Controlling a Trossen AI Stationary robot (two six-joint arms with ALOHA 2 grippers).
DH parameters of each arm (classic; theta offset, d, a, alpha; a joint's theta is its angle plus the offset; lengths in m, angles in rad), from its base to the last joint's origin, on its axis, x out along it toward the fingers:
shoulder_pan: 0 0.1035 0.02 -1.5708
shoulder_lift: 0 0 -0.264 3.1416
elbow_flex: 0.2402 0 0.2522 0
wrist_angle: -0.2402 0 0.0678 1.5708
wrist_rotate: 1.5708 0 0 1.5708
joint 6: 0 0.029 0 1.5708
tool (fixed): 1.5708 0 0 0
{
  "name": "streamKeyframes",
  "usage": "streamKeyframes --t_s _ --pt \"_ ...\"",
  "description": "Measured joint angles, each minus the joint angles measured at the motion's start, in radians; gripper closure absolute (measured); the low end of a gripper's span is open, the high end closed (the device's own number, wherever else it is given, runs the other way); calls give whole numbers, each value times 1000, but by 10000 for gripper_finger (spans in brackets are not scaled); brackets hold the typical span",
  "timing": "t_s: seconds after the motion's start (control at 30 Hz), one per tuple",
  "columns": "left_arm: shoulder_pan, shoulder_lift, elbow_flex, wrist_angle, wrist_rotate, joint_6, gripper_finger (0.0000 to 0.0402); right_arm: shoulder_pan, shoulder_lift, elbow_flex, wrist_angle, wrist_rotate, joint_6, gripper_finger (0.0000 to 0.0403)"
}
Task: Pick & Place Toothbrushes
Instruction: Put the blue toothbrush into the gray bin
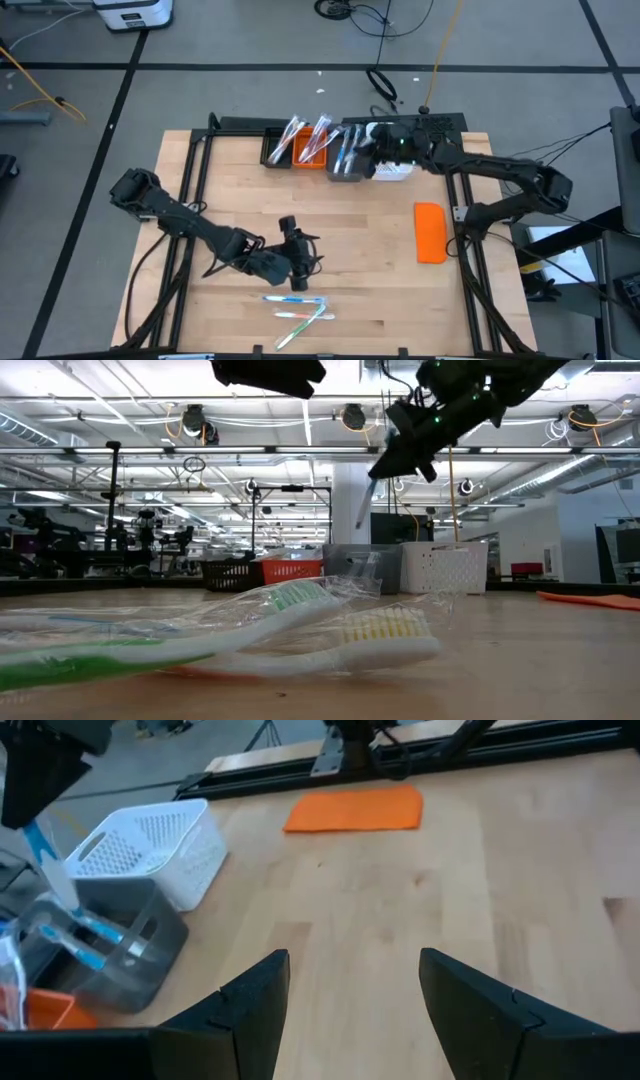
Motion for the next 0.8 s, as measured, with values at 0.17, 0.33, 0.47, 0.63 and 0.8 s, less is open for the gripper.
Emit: streamKeyframes --t_s 0.17,0.33,0.47,0.63,0.8 --pt "22 0 0 -27 0 -35 179 -118 45 0 24 -117 13 386" --pt "37 0 0 -33 0 -42 178 -189 144 0 119 -245 55 386" --pt "46 0 0 -43 1 -54 178 -222 221 0 210 -310 80 386" --pt "48 0 0 -50 1 -65 178 -252 289 0 261 -354 91 386" --pt "48 0 0 -52 6 -65 178 -264 354 0 273 -452 112 386"
